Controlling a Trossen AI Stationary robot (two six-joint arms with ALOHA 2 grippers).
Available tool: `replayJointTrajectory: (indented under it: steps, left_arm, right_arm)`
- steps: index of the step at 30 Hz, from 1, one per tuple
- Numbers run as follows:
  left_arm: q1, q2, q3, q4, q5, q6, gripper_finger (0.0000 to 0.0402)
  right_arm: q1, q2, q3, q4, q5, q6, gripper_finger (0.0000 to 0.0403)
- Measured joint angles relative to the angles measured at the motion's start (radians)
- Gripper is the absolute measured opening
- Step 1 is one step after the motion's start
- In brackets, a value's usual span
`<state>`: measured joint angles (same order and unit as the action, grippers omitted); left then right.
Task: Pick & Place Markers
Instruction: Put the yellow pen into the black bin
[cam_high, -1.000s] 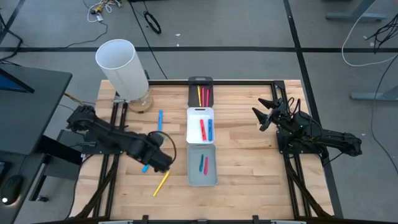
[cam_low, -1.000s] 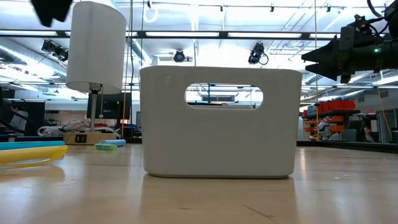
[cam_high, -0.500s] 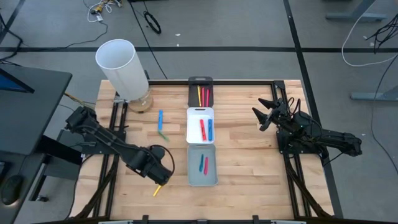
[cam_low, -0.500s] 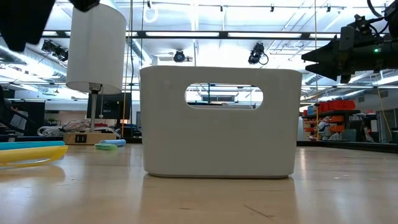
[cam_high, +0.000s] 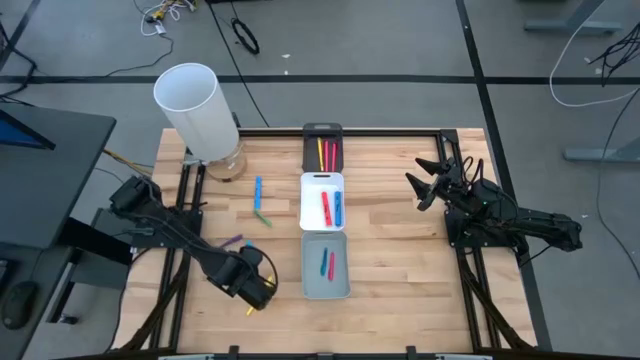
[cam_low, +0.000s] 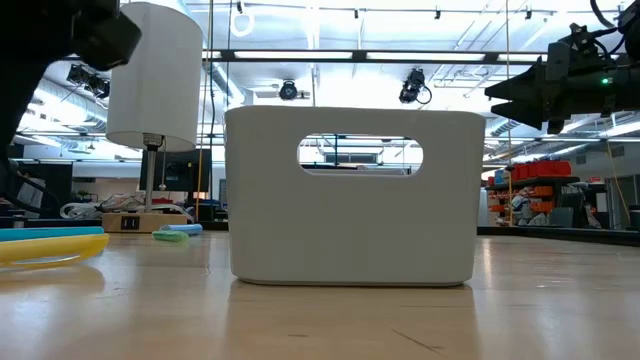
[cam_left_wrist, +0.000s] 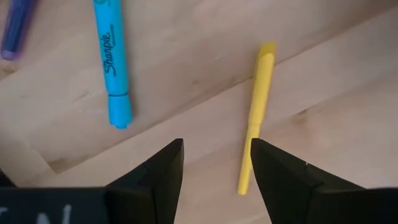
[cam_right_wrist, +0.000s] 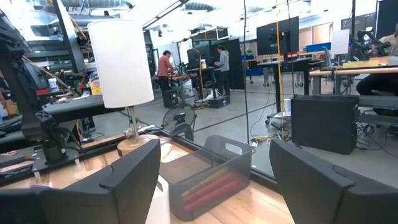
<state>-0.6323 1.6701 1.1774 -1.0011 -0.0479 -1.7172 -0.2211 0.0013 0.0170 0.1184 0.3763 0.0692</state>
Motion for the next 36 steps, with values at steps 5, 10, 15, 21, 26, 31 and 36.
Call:
replayJointTrajectory:
  steps: [5,10,15,21,26,31,36]
  left_arm:
    - [-0.001,0.052,0.000,0.041,0.001,0.000,0.0193]
    - [-0.003,0.111,0.000,0.112,0.017,0.003,0.0193]
    - [-0.013,0.164,0.000,0.142,0.049,0.000,0.0193]
    - [-0.023,0.211,0.000,0.204,0.045,0.000,0.0193]
    - [-0.023,0.235,0.005,0.228,0.057,0.000,0.0193]
    - [-0.022,0.234,0.004,0.230,0.067,0.000,0.0180]
    - [-0.022,0.234,0.004,0.240,0.068,0.000,0.0127]
  right_arm:
    - [0.000,0.000,0.000,0.000,0.000,0.000,0.0302]
    - [0.000,0.000,0.000,0.000,0.000,0.000,0.0302]
    - [0.000,0.000,0.000,0.000,0.000,0.000,0.0302]
    - [0.000,0.000,0.000,0.000,0.000,0.000,0.0302]
    - [0.000,0.000,0.000,0.000,0.000,0.000,0.0302]
    - [0.000,0.000,0.000,0.000,0.000,0.000,0.0302]
    - [0.000,0.000,0.000,0.000,0.000,0.000,0.0302]
